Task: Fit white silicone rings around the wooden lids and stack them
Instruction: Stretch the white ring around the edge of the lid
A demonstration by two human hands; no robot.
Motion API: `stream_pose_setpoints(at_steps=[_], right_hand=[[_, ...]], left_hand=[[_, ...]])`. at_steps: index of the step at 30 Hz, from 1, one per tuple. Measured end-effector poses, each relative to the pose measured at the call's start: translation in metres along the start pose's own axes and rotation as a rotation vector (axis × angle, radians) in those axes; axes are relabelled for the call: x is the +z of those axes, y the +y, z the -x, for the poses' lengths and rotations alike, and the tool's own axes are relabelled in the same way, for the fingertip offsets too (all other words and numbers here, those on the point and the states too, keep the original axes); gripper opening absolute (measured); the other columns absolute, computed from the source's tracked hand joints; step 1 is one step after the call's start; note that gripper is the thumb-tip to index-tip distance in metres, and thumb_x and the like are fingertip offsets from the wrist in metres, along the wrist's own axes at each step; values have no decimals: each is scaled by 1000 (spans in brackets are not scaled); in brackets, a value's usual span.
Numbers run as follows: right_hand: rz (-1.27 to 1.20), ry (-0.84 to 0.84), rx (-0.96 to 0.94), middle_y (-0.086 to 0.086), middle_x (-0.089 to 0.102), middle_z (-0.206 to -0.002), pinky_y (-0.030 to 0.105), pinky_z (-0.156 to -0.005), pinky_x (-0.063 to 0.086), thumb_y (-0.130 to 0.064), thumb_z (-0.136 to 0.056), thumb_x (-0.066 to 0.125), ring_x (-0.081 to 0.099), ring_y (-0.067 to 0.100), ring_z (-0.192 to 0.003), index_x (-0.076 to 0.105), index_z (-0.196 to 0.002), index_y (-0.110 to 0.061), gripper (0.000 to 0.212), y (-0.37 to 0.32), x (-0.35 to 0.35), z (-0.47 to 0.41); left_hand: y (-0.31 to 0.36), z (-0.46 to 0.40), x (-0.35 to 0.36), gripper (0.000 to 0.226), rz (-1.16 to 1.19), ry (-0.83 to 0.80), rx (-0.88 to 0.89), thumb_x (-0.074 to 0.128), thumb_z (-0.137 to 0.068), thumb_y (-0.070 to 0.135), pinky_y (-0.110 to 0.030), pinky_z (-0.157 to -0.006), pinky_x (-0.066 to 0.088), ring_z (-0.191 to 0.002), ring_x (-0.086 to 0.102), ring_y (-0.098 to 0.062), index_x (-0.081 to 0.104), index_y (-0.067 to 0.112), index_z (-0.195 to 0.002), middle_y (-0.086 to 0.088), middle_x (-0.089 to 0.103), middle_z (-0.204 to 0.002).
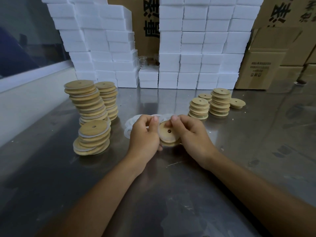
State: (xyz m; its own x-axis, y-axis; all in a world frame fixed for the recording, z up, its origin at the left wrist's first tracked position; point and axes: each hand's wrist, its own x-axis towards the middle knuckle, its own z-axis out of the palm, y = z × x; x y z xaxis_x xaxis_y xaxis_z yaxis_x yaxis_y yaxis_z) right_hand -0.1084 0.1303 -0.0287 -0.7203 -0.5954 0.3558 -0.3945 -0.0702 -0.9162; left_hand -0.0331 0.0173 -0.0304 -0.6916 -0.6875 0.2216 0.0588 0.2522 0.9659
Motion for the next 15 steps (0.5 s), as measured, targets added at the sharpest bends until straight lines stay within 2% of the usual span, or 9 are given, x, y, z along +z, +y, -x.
stream_pose_setpoints(at_steps=[3, 5, 7, 10, 13, 15], right_hand=[[149, 43, -122, -8, 61, -73, 16, -65, 43, -22, -103, 48, 53, -2, -68, 65, -83, -10, 28, 3, 1, 0], [198, 58, -146, -1, 60, -72, 22, -65, 42, -22, -103, 48, 51, 2, -68, 63, -84, -6, 29, 4, 0, -1], [191, 81, -133, 8, 59, -73, 30, -64, 43, -24, -103, 48, 50, 7, -68, 61, -84, -2, 31, 5, 0, -2], [152, 108, -101, 7, 62, -77, 37, -67, 46, -26, -102, 50, 54, 12, -72, 62, -86, -4, 29, 6, 0, -2], [117, 130, -105, -7, 63, -76, 24, -64, 47, -24, -100, 55, 58, 4, -71, 62, -85, -17, 18, 7, -1, -3], [93, 153, -113, -5, 67, -81, 21, -67, 49, -21, -98, 58, 63, 5, -76, 65, -88, -16, 13, 7, -1, -4]], left_hand=[[1, 1, 2, 17, 115, -47, -115, 50, -100, 31, -35, -47, 57, -60, 70, -17, 56, 17, -93, -6, 67, -90], [2, 1, 3, 19, 253, -84, -191, 61, -95, 30, -34, -51, 58, -73, 73, -21, 56, 12, -97, -7, 71, -90], [2, 2, 3, 21, 315, -120, -202, 69, -90, 20, -32, -54, 58, -76, 74, -21, 55, 10, -100, -6, 74, -86], [0, 3, 3, 14, 294, -71, -145, 67, -89, 6, -31, -55, 58, -78, 74, -24, 56, 8, -98, -11, 73, -92], [-2, 1, 3, 9, 178, -11, -50, 67, -90, 8, -38, -62, 62, -86, 73, -23, 61, 14, -93, -7, 73, -97], [-4, 0, 2, 11, 89, 6, 17, 68, -89, 11, -42, -67, 62, -89, 72, -21, 62, 19, -93, -3, 72, -99]])
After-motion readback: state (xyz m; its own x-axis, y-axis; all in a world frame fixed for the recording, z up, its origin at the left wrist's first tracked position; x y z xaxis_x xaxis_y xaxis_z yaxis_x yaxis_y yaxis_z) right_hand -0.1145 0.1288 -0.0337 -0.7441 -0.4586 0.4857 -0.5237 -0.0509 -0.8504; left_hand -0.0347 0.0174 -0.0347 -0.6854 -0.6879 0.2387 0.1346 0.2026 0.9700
